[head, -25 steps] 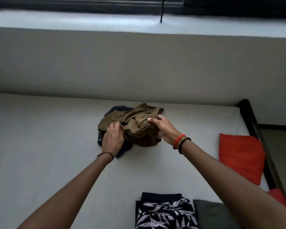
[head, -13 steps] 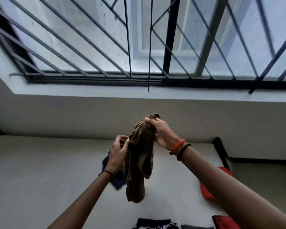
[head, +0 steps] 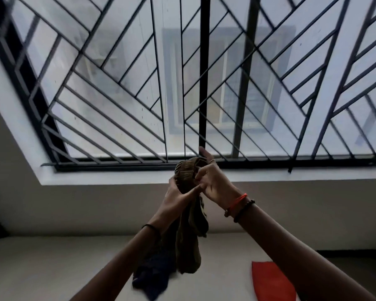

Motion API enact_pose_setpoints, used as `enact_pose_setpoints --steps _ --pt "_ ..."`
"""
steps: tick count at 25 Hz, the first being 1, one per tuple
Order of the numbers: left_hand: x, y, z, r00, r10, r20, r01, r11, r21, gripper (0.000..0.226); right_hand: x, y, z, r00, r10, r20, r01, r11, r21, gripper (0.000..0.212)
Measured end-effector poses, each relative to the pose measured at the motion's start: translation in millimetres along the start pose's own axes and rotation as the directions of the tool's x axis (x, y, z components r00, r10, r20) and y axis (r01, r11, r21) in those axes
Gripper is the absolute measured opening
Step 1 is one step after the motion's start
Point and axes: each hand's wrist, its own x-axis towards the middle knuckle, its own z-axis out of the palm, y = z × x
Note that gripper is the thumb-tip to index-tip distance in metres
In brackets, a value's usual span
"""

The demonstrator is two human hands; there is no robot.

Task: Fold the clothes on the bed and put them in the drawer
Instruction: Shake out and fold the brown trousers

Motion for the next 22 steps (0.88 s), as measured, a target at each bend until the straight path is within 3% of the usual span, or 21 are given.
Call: enact_pose_setpoints --steps 5,9,13,15,17,18,22 --pt "16.6 65.3 5.7 0.98 0.058 0.192 -0.08 0.991 0.109 0.09 -17.4 -46.5 3.9 0.996 -0.085 -0.008 0.085 0.995 -0.046 0.068" --pt "18.6 91.0 19.3 0.963 0.151 0.222 -0.213 0.932 0.293 0.083 -29.2 -79.3 8.3 0.995 -0.084 -0.056 0.081 0.995 -0.049 0.064" --pt "16.8 115.4 34.7 0.966 0.18 0.185 -0.231 0.924 0.305 0.101 -42.4 -99.0 13.6 0.996 -0.094 -0.008 0.091 0.984 -0.153 0.061" --pt "20.0 119.4 39.5 0.967 0.147 0.207 -0.212 0.916 0.34 0.104 -49.6 -103.7 15.5 0.996 -0.083 0.026 0.086 0.986 -0.144 0.046" --pt "18.0 120.7 44.6 0.97 0.094 0.223 -0.2 0.831 0.52 0.12 -54.3 -106.7 17.6 0.997 -0.052 0.053 0.059 0.989 -0.138 0.037" --pt "16.3 120.3 47.0 0.974 0.107 0.201 -0.21 0.766 0.608 0.117 -56.0 -107.3 18.8 0.997 -0.049 0.052 0.056 0.987 -0.148 0.033" --pt "18.3 121.2 43.2 0.966 0.192 0.171 -0.253 0.579 0.775 0.082 -49.9 -105.6 6.8 0.996 -0.092 0.011 0.092 0.971 -0.222 0.027"
